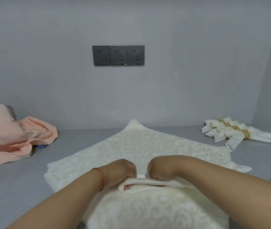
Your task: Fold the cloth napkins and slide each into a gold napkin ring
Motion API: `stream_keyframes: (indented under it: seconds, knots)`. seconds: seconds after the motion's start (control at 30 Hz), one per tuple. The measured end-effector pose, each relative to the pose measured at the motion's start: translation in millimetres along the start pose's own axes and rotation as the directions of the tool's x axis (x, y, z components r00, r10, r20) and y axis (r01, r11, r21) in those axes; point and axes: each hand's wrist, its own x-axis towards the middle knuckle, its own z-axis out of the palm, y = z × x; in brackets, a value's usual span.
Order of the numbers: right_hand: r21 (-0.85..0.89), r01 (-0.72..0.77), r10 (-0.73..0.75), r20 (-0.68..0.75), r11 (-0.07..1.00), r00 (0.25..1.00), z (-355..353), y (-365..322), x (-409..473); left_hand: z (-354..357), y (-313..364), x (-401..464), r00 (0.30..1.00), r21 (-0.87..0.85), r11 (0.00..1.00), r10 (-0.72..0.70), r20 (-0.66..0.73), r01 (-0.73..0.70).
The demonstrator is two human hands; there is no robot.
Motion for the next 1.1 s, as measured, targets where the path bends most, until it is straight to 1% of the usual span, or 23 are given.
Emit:
stream_keyframes:
  seconds: [0.1,0.17,0.23,0.33,0.4,0.5,0.57,0.6,0.63,0.67,0.7,0.73,0.77,0.8,0.83,0.87,0.97,1.03,1.1]
  knots:
    - [-0.08,-0.063,0.066,0.029,0.995,0.997,10.2,5.9,2.4,1.1,2.1,6.1,1.0,0.163,0.987,-0.016,0.017,0.013]
    - [-0.091,-0.086,0.087,0.006,0.992,0.996,16.2,9.0,3.7,2.8,4.6,6.9,1.0,0.255,0.967,-0.009,0.03,0.001]
    - [-0.075,-0.093,0.091,-0.035,0.993,0.995,19.5,11.3,2.9,4.0,7.8,6.9,0.999,0.313,0.95,-0.007,0.036,-0.004]
    - [-0.019,-0.069,0.067,-0.089,0.997,0.994,21.2,13.7,-2.8,4.7,13.2,6.5,0.999,0.365,0.931,-0.004,0.046,-0.013]
    - [-0.004,-0.036,0.036,-0.084,0.999,0.996,21.9,15.6,-7.2,4.8,16.0,7.3,0.998,0.382,0.924,-0.014,0.057,-0.009]
    - [0.011,-0.03,0.031,-0.074,0.999,0.997,22.7,17.1,-11.0,6.8,18.5,10.2,0.999,0.4,0.916,-0.024,0.037,0.007]
    - [0.0,-0.029,0.029,-0.072,1.0,0.997,24.5,16.7,-10.2,10.9,18.5,9.4,1.0,0.413,0.911,-0.005,-0.004,0.007]
    - [-0.013,-0.029,0.028,-0.074,1.0,0.997,25.7,16.5,-9.1,13.5,17.7,9.2,0.999,0.41,0.912,0.019,-0.047,0.002]
    - [-0.021,-0.032,0.03,-0.079,0.999,0.996,27.1,16.4,-8.1,16.9,15.9,8.8,0.991,0.403,0.915,0.077,-0.112,-0.026]
    - [-0.023,-0.035,0.033,-0.085,0.999,0.996,27.7,15.9,-7.7,20.3,13.5,6.8,0.963,0.441,0.894,0.185,-0.197,-0.082]
    - [-0.025,-0.037,0.035,-0.09,0.999,0.995,28.3,15.9,-7.3,22.5,10.5,4.6,0.89,0.555,0.818,0.358,-0.283,-0.153]
    - [-0.026,-0.036,0.034,-0.092,0.999,0.995,28.2,15.7,-7.3,24.3,6.5,2.7,0.774,0.712,0.675,0.552,-0.31,-0.196]
    - [-0.024,-0.037,0.035,-0.092,0.999,0.995,28.1,16.0,-6.8,27.3,-0.3,0.9,0.66,0.824,0.523,0.701,-0.27,-0.219]
    - [-0.019,-0.037,0.035,-0.093,0.999,0.995,27.9,15.9,-6.9,33.0,-4.7,-5.8,0.633,0.875,0.427,0.748,-0.2,-0.229]
    - [-0.016,-0.038,0.036,-0.092,0.999,0.995,28.4,16.3,-6.7,41.3,-10.8,-11.1,0.661,0.892,0.383,0.737,-0.139,-0.239]
    - [-0.02,-0.038,0.036,-0.091,0.999,0.995,28.4,16.1,-6.6,50.2,-16.3,-17.1,0.695,0.9,0.377,0.707,-0.128,-0.218]
    - [-0.045,-0.043,0.04,-0.065,0.998,0.997,26.7,14.5,-6.3,68.2,-32.1,-29.3,0.725,0.921,0.336,0.682,-0.094,-0.196]
    - [-0.068,-0.038,0.036,-0.031,0.997,0.999,23.9,13.3,-6.5,70.1,-30.3,-33.0,0.738,0.92,0.343,0.668,-0.098,-0.188]
    - [-0.098,-0.029,0.029,-0.005,0.995,1.0,21.9,12.0,-6.0,70.2,-24.9,-34.5,0.771,0.916,0.357,0.63,-0.092,-0.182]
